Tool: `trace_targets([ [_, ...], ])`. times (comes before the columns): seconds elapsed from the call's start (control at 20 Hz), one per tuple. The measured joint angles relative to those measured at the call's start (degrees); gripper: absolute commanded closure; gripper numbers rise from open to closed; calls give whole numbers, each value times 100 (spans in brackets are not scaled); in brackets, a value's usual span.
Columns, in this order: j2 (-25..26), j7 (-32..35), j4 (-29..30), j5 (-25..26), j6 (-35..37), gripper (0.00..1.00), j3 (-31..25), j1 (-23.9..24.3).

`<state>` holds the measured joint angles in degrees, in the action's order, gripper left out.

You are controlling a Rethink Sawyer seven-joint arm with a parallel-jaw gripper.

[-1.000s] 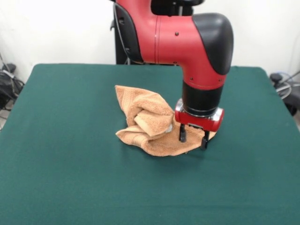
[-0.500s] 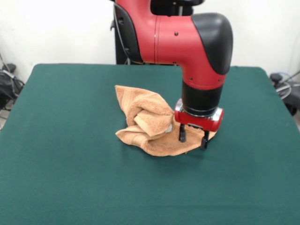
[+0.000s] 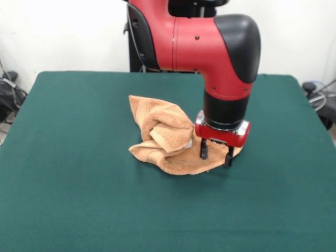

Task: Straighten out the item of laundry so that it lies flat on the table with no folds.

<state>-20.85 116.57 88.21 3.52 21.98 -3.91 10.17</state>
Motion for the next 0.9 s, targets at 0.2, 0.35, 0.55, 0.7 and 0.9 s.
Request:
trace_targets([
  [0.2,-60,0,66,0,-5,0,1,10],
  [0.35,-177,0,195,2,-5,0,2,63],
  [0.55,-401,0,384,2,-5,0,2,156],
  [0.7,-552,0,483,3,-4,0,3,187],
  [0.9,-894,0,670,4,-3,0,3,193],
])
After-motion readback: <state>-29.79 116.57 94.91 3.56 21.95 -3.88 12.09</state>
